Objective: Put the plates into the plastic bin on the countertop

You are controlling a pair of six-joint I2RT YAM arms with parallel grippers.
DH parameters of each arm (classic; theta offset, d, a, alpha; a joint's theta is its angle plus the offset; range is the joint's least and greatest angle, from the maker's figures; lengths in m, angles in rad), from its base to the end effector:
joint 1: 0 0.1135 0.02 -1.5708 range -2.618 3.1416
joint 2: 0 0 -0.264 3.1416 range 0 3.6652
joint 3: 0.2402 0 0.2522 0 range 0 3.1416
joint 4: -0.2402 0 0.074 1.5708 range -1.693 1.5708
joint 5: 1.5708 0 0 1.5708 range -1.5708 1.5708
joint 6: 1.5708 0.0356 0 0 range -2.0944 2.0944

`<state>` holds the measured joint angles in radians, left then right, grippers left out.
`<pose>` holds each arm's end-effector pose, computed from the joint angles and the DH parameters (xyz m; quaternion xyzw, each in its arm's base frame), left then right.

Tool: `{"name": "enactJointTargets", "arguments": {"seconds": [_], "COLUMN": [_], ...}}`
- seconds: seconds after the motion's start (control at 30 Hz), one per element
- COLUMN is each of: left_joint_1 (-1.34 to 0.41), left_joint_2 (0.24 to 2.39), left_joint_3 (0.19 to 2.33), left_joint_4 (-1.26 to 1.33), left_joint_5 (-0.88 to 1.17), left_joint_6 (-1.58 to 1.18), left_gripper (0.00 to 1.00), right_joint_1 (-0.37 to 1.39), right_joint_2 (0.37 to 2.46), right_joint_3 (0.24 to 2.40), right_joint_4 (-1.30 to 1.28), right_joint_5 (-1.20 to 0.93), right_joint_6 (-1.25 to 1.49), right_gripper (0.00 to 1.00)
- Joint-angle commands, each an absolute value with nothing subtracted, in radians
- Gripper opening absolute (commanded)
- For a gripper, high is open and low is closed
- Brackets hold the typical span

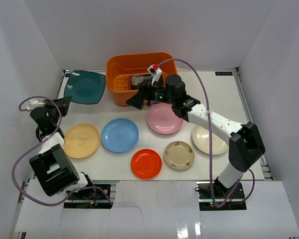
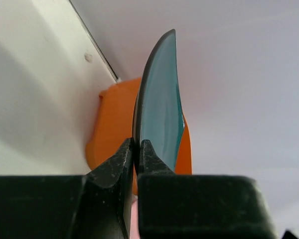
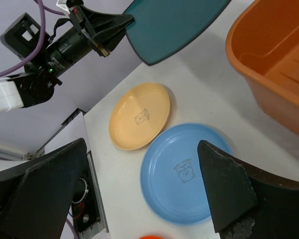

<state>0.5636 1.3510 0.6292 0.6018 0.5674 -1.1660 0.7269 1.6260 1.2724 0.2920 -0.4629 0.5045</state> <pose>0.2547 0.1383 0.2419 -0.4261 0.6074 -0.3890 0.5461 0.2815 0.2716 0.3420 -0.2348 0.6873 0.5215 0.4478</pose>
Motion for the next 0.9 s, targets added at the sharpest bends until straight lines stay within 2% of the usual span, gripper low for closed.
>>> {"name": "enactJointTargets", "arguments": {"seconds": [0.0,0.47,0.7,0.8,0.87], "left_joint_1": [0.511,0.39,0.311,0.284,0.27], "left_joint_2": [1.236,1.224,1.229,1.232,1.236], "left_joint_3": [0.707,0.756,0.762,0.775,0.775], "left_joint_4": [0.615,0.643,0.68,0.673,0.67], "left_joint_5": [0.607,0.69,0.745,0.756,0.756], "left_joint_6": [-1.19,-1.266,-1.282,-1.273,-1.266], "left_gripper": [0.0,0.0,0.0,0.0,0.0], "right_joint_1": [0.729,0.632,0.618,0.611,0.606], "right_joint_2": [1.677,1.933,2.0,1.999,1.983], "right_joint_3": [1.38,1.732,1.789,1.764,1.728], "right_joint_4": [0.253,0.161,0.164,0.198,0.227], "right_joint_5": [-0.428,-0.462,-0.514,-0.521,-0.526], "right_joint_6": [0.463,0.509,0.54,0.564,0.592], "right_gripper": [0.98,0.98,0.91,0.82,0.67]}}
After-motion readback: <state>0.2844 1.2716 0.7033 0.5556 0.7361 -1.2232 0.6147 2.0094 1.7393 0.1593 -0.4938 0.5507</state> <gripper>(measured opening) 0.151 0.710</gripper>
